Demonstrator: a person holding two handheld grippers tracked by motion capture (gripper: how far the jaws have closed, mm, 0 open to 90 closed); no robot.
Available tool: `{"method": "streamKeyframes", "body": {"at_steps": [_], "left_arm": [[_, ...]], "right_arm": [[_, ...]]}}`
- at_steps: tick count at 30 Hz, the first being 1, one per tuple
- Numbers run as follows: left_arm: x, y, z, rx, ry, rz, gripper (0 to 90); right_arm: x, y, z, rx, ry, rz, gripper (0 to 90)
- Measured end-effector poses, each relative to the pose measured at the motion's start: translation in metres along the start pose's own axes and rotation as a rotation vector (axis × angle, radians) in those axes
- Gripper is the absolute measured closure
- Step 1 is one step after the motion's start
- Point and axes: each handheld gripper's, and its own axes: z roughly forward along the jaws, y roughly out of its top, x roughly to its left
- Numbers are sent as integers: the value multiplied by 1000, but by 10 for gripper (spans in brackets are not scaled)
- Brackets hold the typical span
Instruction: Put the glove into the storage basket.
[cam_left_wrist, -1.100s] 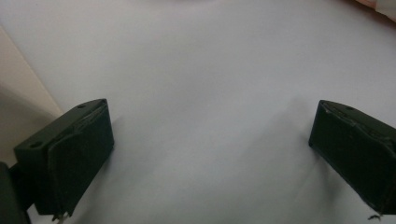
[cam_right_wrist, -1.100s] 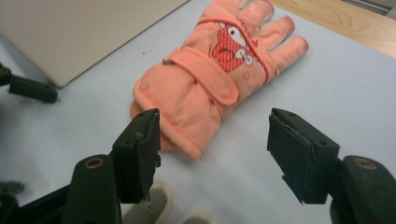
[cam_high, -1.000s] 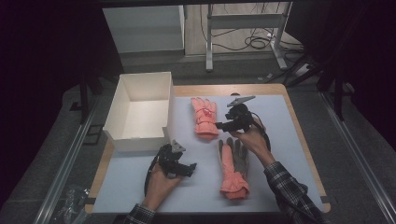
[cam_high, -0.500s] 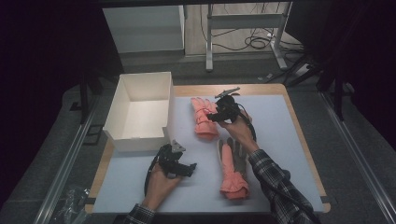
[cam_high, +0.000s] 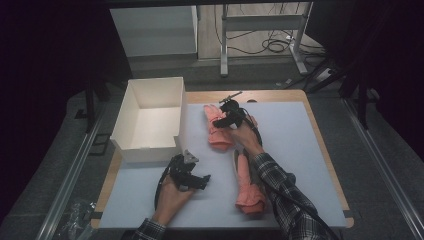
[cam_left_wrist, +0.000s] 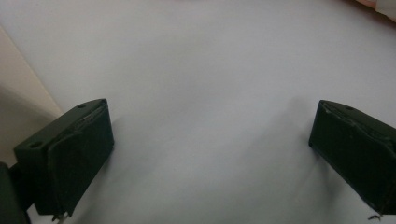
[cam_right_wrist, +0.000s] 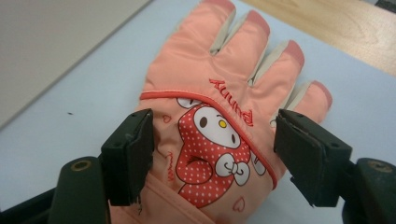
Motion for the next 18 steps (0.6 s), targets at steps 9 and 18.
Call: {"method": "streamKeyframes", "body": {"at_steps": [9, 18], "left_arm": [[0, 0, 0, 0, 0, 1, 2], [0, 0, 0, 0, 0, 0, 2]], "right_arm": [[-6, -6, 9, 24, 66, 78, 589], [0, -5, 1, 22, 54, 76, 798]]}}
